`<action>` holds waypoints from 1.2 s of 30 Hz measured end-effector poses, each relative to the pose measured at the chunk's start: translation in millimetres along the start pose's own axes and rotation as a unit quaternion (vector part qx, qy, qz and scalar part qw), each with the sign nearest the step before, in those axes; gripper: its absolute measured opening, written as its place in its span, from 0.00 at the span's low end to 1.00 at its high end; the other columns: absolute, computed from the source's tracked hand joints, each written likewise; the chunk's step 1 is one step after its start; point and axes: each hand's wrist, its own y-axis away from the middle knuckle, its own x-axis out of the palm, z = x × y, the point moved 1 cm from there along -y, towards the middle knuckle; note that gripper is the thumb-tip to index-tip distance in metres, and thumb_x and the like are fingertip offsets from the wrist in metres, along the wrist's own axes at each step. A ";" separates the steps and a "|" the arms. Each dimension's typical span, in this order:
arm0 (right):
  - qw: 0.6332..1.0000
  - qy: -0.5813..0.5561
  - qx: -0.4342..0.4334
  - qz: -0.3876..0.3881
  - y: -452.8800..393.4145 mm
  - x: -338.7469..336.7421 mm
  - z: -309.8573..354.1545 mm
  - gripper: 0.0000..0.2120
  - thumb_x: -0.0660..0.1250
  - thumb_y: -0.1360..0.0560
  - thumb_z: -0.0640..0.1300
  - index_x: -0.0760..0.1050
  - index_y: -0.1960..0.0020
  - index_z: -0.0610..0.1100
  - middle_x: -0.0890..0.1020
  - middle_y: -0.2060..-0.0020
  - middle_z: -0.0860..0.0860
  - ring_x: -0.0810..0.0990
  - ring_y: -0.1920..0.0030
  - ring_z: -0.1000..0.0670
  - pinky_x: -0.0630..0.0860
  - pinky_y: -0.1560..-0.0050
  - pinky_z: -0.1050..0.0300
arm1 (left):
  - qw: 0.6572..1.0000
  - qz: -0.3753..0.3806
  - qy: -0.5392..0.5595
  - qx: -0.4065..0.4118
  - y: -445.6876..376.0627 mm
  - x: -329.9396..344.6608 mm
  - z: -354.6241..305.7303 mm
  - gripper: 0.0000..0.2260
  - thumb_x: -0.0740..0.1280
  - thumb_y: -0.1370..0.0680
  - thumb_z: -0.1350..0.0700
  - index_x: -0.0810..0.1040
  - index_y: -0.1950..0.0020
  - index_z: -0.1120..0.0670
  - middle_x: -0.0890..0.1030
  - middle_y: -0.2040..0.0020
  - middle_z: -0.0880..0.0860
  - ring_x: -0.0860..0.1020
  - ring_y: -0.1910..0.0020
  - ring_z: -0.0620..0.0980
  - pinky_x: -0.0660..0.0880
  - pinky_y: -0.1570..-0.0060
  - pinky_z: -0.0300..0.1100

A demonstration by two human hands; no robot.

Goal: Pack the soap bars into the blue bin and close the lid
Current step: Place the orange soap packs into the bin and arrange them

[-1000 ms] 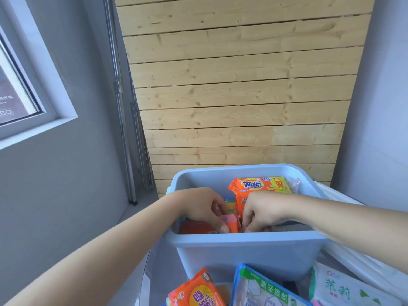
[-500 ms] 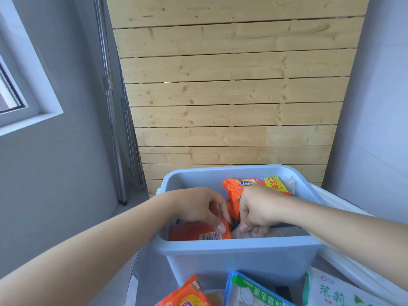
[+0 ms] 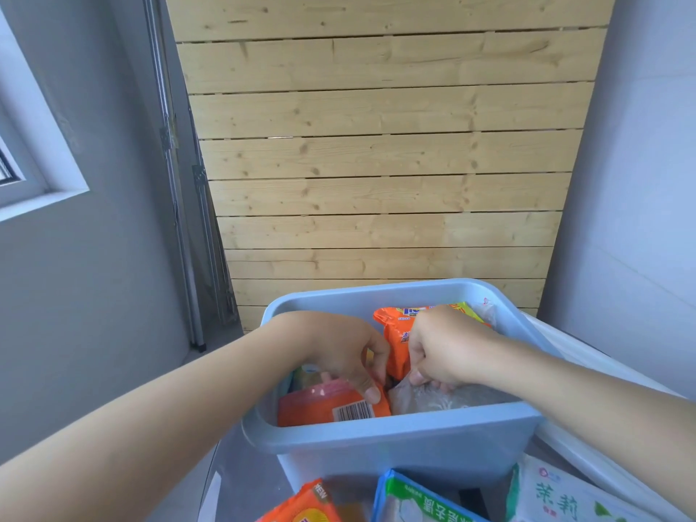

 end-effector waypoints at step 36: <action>0.894 -0.234 -0.191 -0.331 118.1 14.7 -22.3 0.06 0.72 0.30 0.46 0.83 0.53 0.53 0.80 0.61 0.60 0.75 0.54 0.61 0.65 0.54 0.74 | 0.896 -0.431 0.087 0.055 120.1 61.2 -80.9 0.04 0.67 0.25 0.56 0.82 0.55 0.50 0.80 0.61 0.41 0.75 0.61 0.43 0.70 0.61 0.30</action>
